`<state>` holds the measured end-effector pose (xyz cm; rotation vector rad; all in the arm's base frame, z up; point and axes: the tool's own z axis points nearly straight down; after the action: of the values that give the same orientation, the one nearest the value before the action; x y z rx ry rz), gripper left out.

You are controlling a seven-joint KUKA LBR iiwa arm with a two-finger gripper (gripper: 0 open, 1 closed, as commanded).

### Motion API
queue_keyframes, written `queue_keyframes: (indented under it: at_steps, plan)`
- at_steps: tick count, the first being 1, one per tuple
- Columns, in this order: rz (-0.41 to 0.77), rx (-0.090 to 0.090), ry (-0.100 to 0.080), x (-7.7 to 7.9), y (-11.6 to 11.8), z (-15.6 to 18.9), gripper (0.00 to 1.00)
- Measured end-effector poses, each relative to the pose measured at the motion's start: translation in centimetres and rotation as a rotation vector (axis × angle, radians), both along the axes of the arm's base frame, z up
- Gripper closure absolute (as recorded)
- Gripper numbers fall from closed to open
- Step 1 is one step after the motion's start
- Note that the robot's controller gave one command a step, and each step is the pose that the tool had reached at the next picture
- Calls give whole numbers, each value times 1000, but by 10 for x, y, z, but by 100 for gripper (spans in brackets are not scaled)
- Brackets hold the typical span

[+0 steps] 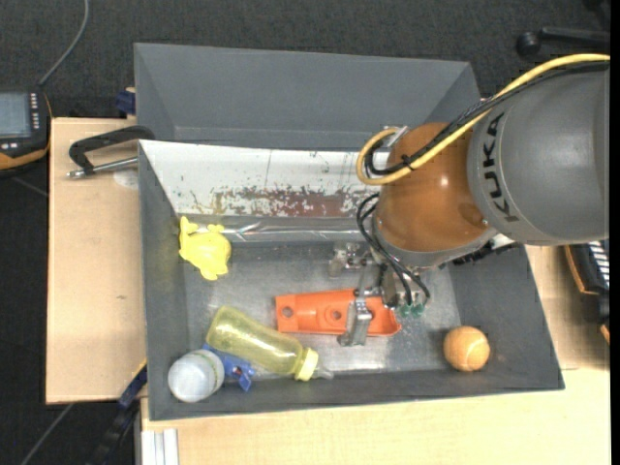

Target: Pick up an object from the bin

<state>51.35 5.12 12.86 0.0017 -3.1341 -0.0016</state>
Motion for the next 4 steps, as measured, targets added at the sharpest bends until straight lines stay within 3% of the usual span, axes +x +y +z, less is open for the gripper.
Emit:
queue_keyframes:
  at_steps: [1, 2, 3, 4]
  plan:
    - [-1, 0, -8, 2, 0, 4, 0]
    - [40, 2, -1, -2, 56, -58, 100]
    - [40, 2, -1, -2, 56, -58, 100]
    - [90, 5, -4, 18, 34, -58, 100]
